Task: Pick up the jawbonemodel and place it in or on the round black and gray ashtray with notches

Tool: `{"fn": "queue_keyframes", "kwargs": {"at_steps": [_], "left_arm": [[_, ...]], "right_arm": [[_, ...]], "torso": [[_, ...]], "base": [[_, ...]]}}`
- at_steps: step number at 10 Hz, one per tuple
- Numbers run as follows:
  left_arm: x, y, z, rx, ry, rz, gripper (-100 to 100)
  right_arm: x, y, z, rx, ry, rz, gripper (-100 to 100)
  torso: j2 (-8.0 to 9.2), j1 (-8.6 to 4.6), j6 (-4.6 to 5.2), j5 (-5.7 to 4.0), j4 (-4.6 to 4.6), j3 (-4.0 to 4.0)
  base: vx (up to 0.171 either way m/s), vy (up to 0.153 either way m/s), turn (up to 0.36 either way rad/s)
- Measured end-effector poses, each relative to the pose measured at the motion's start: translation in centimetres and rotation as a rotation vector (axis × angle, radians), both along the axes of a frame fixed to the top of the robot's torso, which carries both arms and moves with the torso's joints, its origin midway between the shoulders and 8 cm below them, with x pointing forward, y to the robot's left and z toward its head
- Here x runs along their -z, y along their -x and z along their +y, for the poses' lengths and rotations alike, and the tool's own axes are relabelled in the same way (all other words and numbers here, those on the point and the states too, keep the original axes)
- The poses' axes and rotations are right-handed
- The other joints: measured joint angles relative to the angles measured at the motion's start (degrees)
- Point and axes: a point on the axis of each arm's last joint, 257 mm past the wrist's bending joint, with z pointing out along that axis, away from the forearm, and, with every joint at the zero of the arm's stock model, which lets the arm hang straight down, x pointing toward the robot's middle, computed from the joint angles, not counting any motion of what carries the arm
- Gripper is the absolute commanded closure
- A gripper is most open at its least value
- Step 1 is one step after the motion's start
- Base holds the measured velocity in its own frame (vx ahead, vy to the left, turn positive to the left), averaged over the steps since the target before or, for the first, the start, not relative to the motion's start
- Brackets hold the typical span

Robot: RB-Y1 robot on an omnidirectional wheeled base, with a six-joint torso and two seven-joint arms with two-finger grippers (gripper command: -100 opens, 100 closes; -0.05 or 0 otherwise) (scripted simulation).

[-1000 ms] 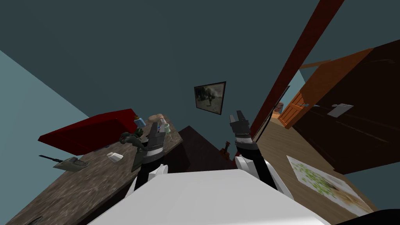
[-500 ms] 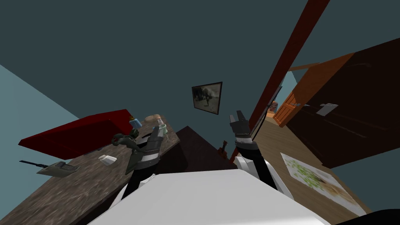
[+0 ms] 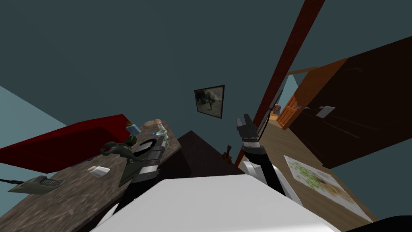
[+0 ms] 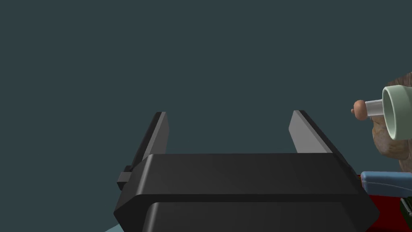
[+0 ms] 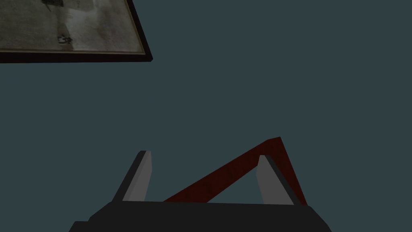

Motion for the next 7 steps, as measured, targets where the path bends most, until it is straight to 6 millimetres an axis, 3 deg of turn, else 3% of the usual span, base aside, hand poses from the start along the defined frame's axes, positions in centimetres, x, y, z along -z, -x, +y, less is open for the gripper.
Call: {"fn": "queue_keyframes", "kwargs": {"at_steps": [7], "left_arm": [[6.7, 2.9, 3.7, -0.085, -0.044, 0.298, -100]], "right_arm": [[0.0, 0.0, 0.0, 0.0, 0.0, 0.0, 0]], "torso": [[-0.22, 0.0, 0.01, 0.01, -0.04, -0.12]], "base": [[0.055, -0.031, -0.038]]}}
